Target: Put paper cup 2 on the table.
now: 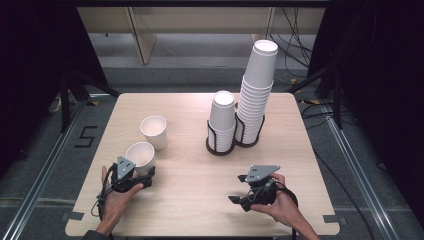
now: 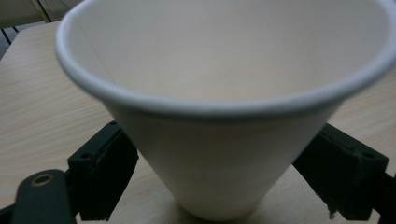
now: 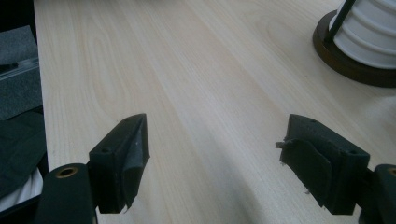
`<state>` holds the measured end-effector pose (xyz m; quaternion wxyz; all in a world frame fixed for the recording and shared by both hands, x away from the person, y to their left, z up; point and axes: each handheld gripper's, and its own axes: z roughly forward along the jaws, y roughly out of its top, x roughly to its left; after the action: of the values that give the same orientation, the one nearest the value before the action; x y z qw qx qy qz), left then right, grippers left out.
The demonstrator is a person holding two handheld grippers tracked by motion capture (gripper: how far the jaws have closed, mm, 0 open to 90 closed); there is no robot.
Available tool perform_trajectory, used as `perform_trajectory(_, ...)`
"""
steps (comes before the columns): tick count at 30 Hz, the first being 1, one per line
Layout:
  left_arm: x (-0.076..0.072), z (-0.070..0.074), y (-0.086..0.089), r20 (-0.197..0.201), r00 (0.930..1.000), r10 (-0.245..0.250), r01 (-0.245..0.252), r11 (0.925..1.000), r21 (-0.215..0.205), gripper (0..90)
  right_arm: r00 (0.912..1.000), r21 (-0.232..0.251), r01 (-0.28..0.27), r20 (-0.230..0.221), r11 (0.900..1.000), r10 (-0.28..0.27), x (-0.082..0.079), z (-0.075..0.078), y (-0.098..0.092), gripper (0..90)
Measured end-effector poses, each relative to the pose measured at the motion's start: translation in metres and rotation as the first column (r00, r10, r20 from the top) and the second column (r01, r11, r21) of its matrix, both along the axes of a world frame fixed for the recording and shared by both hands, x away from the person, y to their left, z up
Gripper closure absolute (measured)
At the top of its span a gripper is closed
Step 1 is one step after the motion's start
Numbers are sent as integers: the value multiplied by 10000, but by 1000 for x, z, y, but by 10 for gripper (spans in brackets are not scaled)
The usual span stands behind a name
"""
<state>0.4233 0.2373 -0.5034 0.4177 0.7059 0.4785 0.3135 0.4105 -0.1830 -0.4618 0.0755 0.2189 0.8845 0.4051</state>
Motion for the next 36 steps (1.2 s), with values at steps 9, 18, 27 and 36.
perform_trajectory(9,-21,-1,6,-263,9996,93,-95,9999,-77,143,9997,69,207,-110,9998,-206,0,-1,-4,233)
perform_trajectory(18,-54,11,0,5,10000,-64,64,9998,-182,143,9996,69,214,-159,9997,-213,-3,-2,-7,230)
perform_trajectory(27,-85,23,-17,476,9952,-856,891,9930,-773,143,9986,263,507,-191,9984,-502,-5,-3,-12,228)
perform_trajectory(36,-105,24,-30,554,9885,-1408,1462,9832,-1092,143,9977,384,658,-212,9971,-650,-9,-4,-17,226)
